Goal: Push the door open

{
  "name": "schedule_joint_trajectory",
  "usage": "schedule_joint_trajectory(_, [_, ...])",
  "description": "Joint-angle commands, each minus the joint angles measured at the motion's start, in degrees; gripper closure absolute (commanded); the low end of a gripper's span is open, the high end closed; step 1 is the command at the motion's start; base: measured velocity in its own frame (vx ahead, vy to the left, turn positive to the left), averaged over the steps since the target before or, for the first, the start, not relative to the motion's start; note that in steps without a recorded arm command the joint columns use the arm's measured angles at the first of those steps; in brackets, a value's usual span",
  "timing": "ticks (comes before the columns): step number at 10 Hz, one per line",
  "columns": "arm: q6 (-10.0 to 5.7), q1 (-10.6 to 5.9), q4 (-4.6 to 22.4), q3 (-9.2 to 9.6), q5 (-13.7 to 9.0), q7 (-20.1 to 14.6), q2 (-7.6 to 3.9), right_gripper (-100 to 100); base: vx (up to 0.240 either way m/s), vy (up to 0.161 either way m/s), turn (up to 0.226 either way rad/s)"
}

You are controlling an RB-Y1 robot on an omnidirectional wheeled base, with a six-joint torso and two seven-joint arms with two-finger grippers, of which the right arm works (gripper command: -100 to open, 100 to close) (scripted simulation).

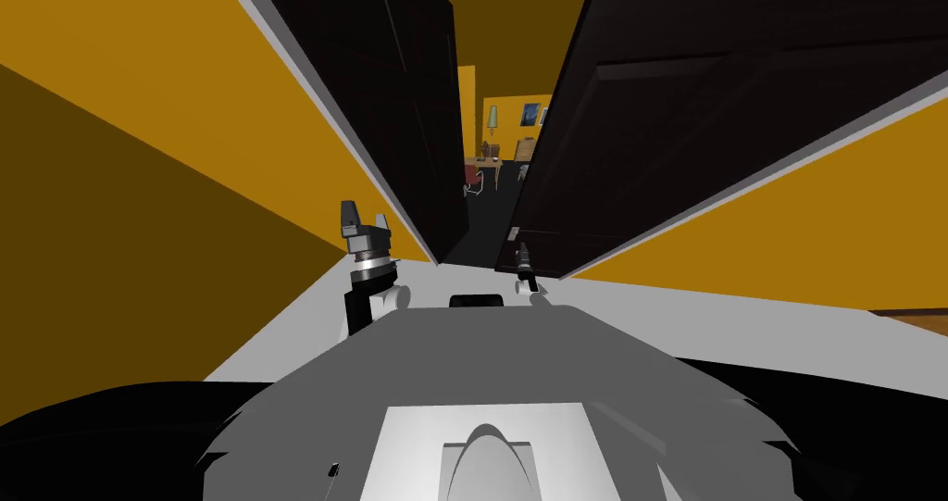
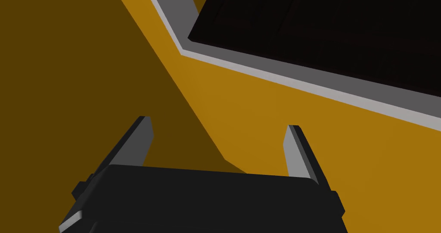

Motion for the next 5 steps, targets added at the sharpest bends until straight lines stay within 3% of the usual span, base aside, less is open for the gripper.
schedule_joint_trajectory(1, [-0.14,0.02,0.2,-0.14,-0.1,0.1,0.03,-100,0.117,-0.023,0.017])
schedule_joint_trajectory(5, [-0.51,0.09,0.6,-0.5,-0.2,0.2,0.12,-100,0.189,-0.029,0.025])
